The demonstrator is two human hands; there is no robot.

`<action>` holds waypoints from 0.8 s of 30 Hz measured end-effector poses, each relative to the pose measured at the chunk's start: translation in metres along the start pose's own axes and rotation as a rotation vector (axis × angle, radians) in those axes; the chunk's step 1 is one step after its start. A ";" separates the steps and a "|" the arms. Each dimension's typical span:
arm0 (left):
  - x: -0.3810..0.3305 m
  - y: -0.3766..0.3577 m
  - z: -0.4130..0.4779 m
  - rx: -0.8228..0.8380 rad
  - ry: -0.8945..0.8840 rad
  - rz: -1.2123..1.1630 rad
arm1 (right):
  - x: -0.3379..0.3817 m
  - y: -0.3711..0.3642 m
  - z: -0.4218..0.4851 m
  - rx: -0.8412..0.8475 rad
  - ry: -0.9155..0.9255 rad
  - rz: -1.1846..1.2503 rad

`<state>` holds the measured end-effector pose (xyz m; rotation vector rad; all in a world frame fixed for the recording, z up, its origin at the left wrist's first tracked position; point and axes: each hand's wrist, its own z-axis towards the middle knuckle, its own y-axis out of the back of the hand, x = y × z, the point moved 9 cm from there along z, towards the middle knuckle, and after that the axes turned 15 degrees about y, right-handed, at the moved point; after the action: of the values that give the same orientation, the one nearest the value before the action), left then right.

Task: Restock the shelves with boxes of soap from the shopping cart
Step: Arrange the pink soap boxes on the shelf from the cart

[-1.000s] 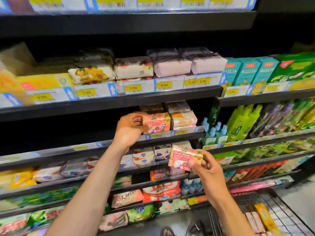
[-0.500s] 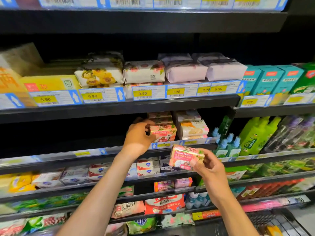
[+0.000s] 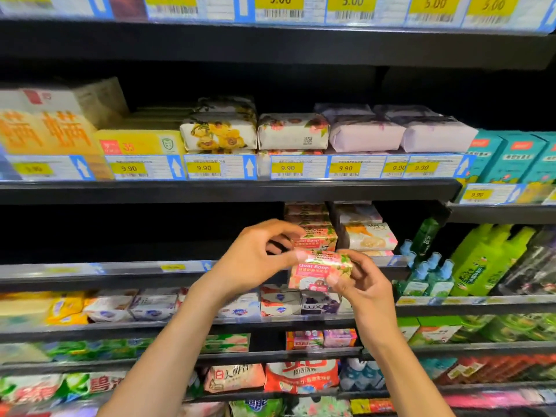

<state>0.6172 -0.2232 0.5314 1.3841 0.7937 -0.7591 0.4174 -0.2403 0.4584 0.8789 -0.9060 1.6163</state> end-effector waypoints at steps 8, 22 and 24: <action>0.009 0.044 -0.006 -0.071 -0.004 -0.019 | 0.017 -0.047 0.013 0.062 0.197 -0.162; 0.075 0.082 0.063 -0.065 0.098 -0.094 | -0.034 -0.051 -0.020 0.392 0.759 -0.978; 0.078 0.079 0.074 -0.051 0.111 -0.039 | -0.036 -0.051 -0.022 0.392 0.755 -0.988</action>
<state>0.7285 -0.2938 0.5103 1.3778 0.9226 -0.6922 0.4717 -0.2274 0.4229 0.6954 0.3734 1.0662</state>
